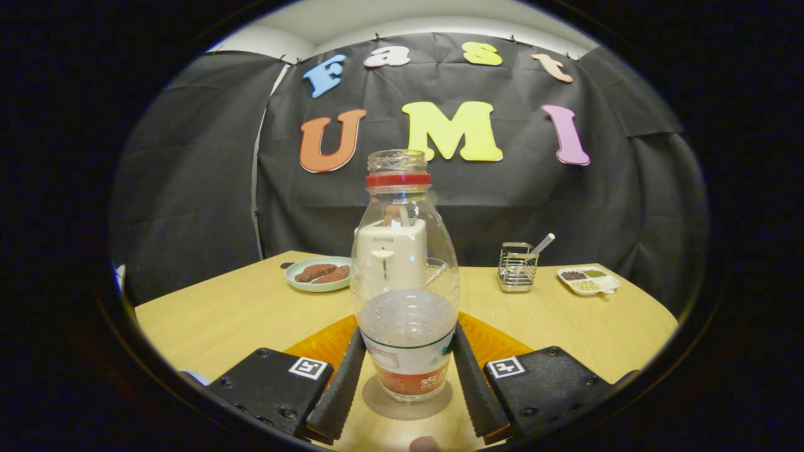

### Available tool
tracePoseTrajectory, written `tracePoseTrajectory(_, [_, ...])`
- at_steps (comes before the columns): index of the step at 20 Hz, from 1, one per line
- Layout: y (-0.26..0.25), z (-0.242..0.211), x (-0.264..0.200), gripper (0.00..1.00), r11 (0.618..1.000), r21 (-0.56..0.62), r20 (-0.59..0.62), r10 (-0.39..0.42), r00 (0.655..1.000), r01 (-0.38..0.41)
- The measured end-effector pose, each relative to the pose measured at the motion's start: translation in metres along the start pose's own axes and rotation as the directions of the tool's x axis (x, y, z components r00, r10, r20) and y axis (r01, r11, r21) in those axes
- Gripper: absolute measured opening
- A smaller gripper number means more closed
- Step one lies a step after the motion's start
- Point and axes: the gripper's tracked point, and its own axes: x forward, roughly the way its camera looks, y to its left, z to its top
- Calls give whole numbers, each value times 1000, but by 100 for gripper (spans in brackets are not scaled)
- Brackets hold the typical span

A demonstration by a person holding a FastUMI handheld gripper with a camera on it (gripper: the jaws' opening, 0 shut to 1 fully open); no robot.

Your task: Take the bottle from table, then pour the juice into the cup, finally place the bottle on the coaster

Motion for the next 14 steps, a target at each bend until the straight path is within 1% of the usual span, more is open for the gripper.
tracePoseTrajectory(3, [3,-3,1,78,1000,-12,-4,3,1000,-3])
tracePoseTrajectory(10, [-1,-13,6,78,1000,11,-26,7,1000,-7])
tracePoseTrajectory(14, [-3,-14,4,81,1000,27,-21,3,1000,-3])
